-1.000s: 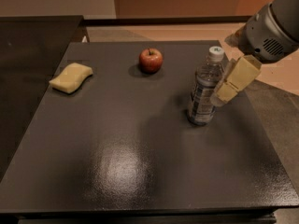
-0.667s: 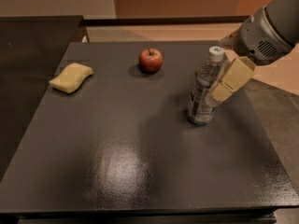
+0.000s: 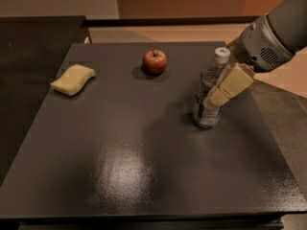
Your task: Pick blue plastic bottle
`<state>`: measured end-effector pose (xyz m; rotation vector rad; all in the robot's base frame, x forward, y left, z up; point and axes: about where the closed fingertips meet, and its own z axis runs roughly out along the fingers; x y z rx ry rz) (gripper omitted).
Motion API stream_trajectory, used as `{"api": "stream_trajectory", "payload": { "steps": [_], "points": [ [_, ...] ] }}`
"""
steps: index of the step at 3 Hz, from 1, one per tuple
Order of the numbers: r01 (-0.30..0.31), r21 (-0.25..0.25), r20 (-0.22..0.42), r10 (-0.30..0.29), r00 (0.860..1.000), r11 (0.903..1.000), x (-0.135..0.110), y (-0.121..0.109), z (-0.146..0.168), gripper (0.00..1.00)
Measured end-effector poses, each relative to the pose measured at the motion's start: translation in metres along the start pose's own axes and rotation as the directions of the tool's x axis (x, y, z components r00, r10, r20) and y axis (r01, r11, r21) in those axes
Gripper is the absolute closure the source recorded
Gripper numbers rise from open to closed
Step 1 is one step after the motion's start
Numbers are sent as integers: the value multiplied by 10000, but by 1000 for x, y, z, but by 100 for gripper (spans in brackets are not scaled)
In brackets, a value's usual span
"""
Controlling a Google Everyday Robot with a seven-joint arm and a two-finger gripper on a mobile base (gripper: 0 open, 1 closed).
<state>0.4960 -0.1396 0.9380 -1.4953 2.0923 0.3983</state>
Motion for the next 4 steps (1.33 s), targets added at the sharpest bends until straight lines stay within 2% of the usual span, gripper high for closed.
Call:
{"api": "stream_trajectory", "payload": {
  "steps": [2, 3, 4],
  "points": [
    [-34, -96, 209, 36, 9998, 9999, -5, 0, -1, 64],
    [27, 47, 359, -28, 9994, 10000, -18, -5, -15, 88],
    [164, 223, 576, -177, 9982, 9996, -37, -14, -38, 100]
  ]
}}
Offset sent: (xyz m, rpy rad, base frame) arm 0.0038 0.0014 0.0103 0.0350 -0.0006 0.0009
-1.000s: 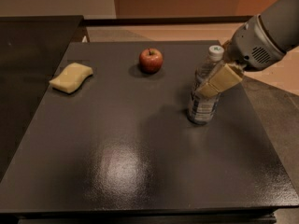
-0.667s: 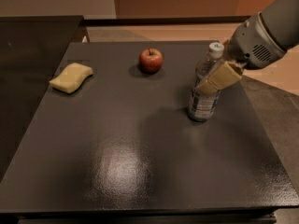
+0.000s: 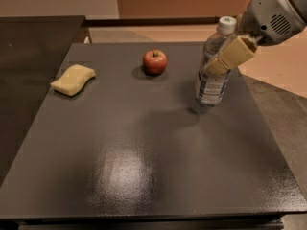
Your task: Pick blue plastic bottle
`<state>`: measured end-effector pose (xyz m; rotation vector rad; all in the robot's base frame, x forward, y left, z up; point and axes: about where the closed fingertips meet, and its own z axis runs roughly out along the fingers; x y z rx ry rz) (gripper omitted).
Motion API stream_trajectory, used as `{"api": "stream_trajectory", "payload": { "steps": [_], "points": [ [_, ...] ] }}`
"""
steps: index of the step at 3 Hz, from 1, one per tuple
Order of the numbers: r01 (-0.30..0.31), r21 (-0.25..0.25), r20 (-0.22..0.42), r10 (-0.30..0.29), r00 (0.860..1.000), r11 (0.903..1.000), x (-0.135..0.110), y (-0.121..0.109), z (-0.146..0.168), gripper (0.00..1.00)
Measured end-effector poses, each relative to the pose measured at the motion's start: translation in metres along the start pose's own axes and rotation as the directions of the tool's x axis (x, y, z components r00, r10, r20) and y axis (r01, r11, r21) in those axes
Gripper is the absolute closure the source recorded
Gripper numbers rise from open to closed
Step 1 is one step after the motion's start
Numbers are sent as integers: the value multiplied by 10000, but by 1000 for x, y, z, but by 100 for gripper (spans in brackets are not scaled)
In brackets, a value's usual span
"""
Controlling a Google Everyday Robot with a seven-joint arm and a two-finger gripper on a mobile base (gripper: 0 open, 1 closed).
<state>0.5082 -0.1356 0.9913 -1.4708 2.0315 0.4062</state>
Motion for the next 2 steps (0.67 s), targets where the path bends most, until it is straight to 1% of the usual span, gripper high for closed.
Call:
{"api": "stream_trajectory", "payload": {
  "steps": [1, 2],
  "points": [
    [176, 313, 683, -197, 9975, 9994, -40, -19, -45, 100],
    [177, 314, 684, -198, 9975, 9994, -40, -19, -45, 100]
  ]
}}
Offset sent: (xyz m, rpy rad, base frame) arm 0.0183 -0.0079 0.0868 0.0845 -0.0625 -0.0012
